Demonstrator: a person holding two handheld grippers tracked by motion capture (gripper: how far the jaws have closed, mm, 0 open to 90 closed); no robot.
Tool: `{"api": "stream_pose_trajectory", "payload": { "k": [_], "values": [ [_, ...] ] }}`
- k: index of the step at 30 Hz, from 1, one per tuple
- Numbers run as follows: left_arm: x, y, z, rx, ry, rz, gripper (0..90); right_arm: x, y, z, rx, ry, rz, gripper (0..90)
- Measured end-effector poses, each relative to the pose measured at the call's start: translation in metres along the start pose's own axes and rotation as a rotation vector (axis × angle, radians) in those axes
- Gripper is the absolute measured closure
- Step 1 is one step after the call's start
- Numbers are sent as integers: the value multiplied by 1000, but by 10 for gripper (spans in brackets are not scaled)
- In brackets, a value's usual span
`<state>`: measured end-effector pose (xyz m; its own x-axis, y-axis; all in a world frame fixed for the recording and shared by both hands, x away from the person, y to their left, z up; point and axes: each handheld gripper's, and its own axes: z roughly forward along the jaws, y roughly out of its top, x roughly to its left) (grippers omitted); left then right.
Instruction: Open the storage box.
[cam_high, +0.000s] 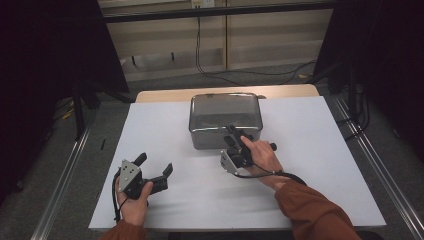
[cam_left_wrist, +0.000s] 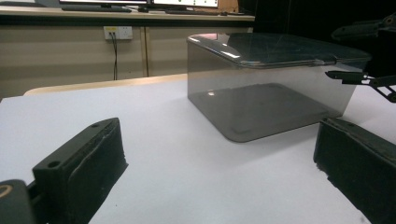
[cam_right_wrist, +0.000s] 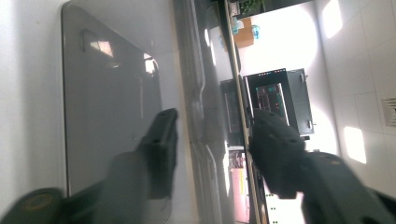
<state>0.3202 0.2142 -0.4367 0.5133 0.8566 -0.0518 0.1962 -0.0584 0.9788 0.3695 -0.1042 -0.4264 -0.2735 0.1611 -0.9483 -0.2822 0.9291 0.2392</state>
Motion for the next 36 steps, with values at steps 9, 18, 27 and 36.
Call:
{"api": "stream_pose_trajectory", "payload": {
  "k": [9,18,27,36],
  "values": [
    [1,-1,1,11,2,-4,16,4,1,1,16,15,-15,707],
    [1,0,2,30,-34,6,32,3,2,1,9,11,-17,774],
    [5,1,2,32,-27,-13,50,1,1,0,2,16,-15,778],
    [4,5,5,10,-88,4,47,-4,0,-2,-7,-5,0,785]
  ]
}}
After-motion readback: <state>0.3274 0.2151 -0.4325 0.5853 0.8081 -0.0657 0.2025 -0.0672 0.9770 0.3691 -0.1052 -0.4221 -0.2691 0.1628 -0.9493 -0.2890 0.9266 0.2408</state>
